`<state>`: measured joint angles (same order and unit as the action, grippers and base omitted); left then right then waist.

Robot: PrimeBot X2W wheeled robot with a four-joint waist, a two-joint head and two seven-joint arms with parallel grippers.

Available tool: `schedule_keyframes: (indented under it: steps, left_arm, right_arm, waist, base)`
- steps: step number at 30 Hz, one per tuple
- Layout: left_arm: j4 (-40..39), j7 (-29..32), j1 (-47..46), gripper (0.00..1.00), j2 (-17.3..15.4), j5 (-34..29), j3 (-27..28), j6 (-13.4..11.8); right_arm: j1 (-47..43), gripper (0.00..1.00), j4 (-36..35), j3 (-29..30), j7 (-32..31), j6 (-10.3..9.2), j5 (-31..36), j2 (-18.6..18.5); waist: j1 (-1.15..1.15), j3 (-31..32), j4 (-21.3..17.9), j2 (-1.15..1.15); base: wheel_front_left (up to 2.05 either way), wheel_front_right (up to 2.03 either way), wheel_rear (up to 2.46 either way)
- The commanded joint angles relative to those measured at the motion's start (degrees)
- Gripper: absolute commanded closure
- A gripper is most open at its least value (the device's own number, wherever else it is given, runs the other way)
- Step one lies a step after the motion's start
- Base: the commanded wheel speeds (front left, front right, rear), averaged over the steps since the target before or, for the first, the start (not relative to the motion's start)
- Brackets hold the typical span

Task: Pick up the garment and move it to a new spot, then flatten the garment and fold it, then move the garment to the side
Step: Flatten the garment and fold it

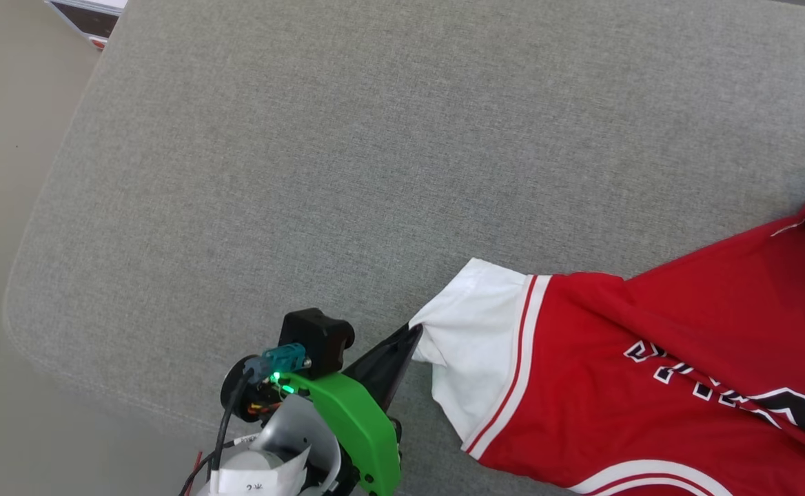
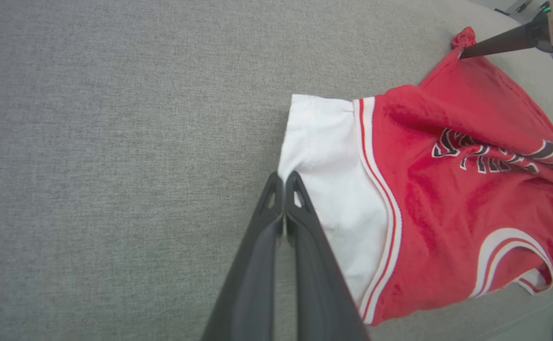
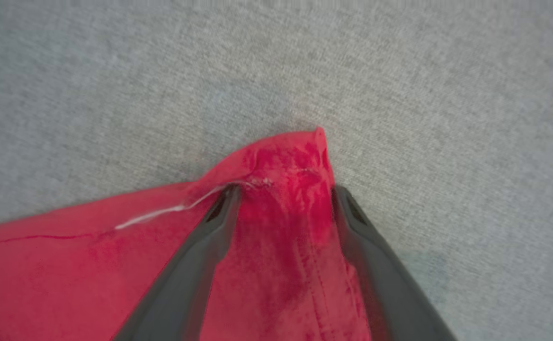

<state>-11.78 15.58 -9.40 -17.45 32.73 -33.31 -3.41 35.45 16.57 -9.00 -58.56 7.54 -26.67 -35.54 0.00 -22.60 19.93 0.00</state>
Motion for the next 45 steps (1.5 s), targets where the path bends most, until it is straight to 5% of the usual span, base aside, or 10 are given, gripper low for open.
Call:
schedule_keyframes:
  steps: [1,2,4,5,25,31,45]
  left_arm:
    - [0.27,-0.39,-1.19,1.00,0.50,-0.57,-0.13,0.25]
    - [0.48,-0.43,-1.25,1.00,0.54,-0.58,-0.20,0.26]
    - [0.81,-0.43,-1.32,1.00,0.66,-0.45,-0.30,0.29]
    - [1.00,-0.41,-1.36,1.00,0.70,-0.39,-0.37,0.31]
    - [1.06,-0.99,-4.05,1.00,-3.98,0.19,5.45,-1.00]
    - [0.25,0.39,-8.42,1.00,-6.23,0.96,8.60,-0.70]
    - [-2.51,0.10,-13.29,1.00,-9.60,2.16,17.05,-4.29]
  right_arm:
    - [-0.88,0.00,1.57,-1.55,-0.35,-0.05,-0.48,0.40]
    - [-1.01,0.07,1.96,-1.96,-0.07,-0.05,-0.64,0.39]
    - [-1.18,0.84,2.57,-2.39,0.48,-0.05,-1.04,0.60]
    - [-1.20,1.00,3.06,-2.21,0.95,-0.05,-1.49,0.83]
    - [0.43,1.00,4.07,-2.99,24.07,-0.05,-9.25,0.50]
    - [1.16,1.00,2.34,-3.46,28.76,-0.05,-12.86,0.25]
    - [-0.25,1.00,-6.96,-2.85,35.87,-0.05,-12.01,1.66]
  waist:
    - [0.00,-0.45,0.53,0.00]
    - [0.00,-0.44,0.56,0.00]
    - [0.00,-0.29,0.57,0.00]
    - [0.00,-0.13,0.57,0.00]
    - [0.00,9.88,-5.92,0.00]
    - [0.00,13.47,-9.32,0.00]
    - [0.00,22.66,-18.39,0.00]
  base:
    - [0.00,0.00,0.00]
    - [0.00,0.00,0.00]
    - [0.00,0.00,0.00]
    - [0.00,0.00,0.00]
    - [0.00,0.00,0.00]
    - [0.00,0.00,0.00]
    - [0.00,0.00,0.00]
